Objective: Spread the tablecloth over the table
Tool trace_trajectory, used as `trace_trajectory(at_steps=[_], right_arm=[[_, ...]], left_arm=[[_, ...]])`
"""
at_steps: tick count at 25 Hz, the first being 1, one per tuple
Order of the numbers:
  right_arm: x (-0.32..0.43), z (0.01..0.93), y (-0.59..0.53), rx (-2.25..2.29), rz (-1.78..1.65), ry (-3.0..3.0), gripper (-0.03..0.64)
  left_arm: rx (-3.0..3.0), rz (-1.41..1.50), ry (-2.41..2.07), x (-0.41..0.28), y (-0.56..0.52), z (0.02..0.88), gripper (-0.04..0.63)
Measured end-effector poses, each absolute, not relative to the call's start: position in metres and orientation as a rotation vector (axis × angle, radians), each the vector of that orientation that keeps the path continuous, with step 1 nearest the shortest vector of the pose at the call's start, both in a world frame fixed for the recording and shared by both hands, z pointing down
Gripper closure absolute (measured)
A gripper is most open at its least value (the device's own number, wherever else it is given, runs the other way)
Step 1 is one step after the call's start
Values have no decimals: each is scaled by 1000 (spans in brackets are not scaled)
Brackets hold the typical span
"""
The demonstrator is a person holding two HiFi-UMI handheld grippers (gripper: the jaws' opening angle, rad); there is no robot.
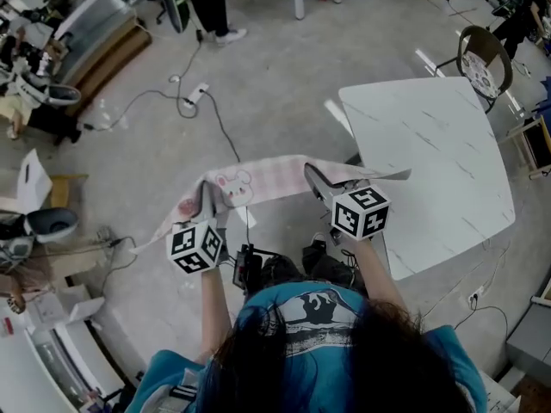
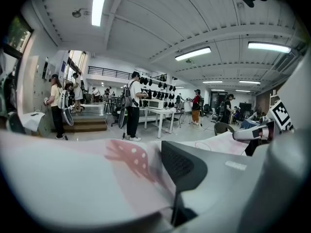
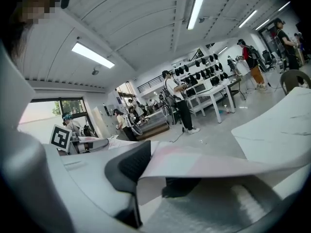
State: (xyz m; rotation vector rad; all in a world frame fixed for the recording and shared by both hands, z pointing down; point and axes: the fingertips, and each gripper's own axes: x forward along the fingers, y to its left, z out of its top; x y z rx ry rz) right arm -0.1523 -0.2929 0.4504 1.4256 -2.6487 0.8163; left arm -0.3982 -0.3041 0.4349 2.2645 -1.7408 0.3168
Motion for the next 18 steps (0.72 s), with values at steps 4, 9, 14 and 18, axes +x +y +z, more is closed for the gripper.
trace_trajectory(at_steps=[4,9,14,18], right_arm=[[-145,447,-307,1362,812,-2699,552],[-143,441,-338,1270,803,-2734,552],[-140,428,-382,1203,740,-2750,554],[-141,419,-416,1156,690,-2761,554]], left_arm=[[2278,312,-1773,-390,-308,426,525],[2287,323,-1794,-388,-325,416,521],[2284,312,-1829,-382,-354,403,518],[2283,292,-1853,-381,-379,397,518]])
